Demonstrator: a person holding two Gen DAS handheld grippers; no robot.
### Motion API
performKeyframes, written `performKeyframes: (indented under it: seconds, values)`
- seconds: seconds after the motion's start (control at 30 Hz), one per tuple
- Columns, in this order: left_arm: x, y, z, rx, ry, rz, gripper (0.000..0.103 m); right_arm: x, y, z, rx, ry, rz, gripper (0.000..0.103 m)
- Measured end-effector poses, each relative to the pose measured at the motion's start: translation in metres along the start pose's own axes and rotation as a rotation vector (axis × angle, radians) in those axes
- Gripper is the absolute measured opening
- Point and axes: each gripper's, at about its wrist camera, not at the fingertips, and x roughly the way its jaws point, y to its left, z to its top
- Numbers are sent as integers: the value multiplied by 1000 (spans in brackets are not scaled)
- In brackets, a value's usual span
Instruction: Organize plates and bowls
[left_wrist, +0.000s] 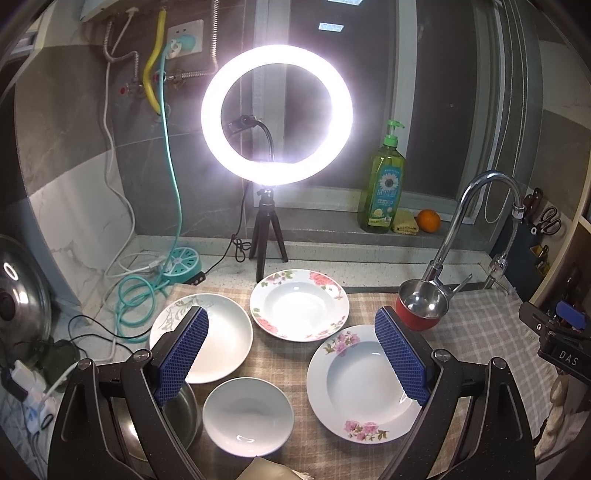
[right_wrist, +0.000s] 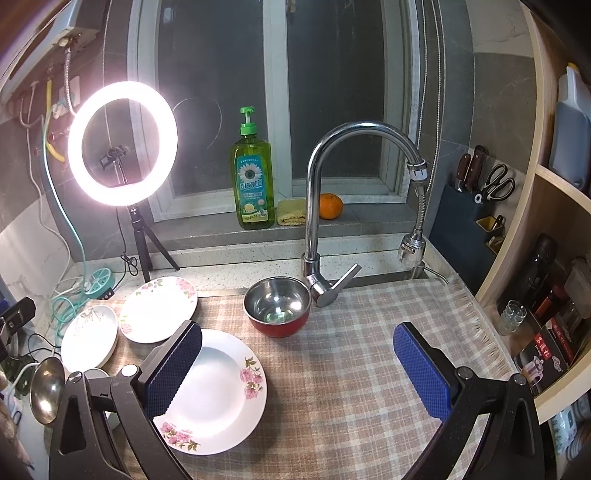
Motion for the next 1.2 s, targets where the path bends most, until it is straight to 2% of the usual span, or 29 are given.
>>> performKeyframes:
  seconds: [0.2, 0.67, 0.8, 1.2]
  values:
    - [6, -2, -3, 7, 22, 9, 92, 8, -2, -4, -4, 15, 8, 103]
    - [18, 14, -21, -58, 79, 68, 92, 33, 4, -13, -57, 16, 135, 103]
    - [21, 16, -25, -69, 92, 78, 92, 47, 8, -14, -79, 64, 190, 103]
    - [44, 11, -40, -100, 168, 76, 92, 90, 4, -21, -93, 199, 233, 103]
